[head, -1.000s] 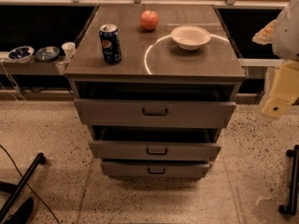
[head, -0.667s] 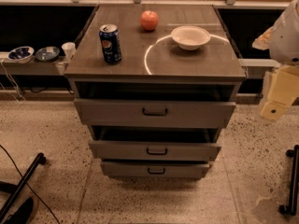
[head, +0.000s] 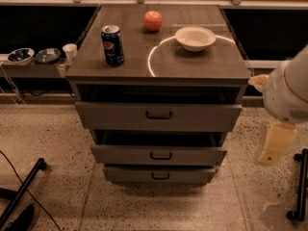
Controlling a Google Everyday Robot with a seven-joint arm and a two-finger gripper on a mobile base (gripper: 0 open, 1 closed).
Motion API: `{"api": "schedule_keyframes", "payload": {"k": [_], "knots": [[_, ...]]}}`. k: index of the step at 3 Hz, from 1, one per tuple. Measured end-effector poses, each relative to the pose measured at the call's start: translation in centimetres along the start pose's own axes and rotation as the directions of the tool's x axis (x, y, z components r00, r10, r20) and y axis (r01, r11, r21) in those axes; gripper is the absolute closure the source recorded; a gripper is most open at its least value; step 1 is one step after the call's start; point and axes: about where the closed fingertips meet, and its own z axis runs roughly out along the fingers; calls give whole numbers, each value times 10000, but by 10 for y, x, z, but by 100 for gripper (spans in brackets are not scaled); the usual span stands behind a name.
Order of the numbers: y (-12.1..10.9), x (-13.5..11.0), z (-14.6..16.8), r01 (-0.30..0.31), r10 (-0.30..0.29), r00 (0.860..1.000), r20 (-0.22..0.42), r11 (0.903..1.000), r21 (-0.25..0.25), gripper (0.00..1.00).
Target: Open middle drawer
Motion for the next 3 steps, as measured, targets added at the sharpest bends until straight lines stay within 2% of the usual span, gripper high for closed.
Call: {"api": "schedule_keyframes", "payload": {"k": [1,2,3], "knots": [[7,13,22,20,-20,10000,-37,9999,138,0],[-1,7,35,-147,144,9998,150,9997,217,0],[-9,-10,82,-79,83,9999,150,9997,-225,0]]}}
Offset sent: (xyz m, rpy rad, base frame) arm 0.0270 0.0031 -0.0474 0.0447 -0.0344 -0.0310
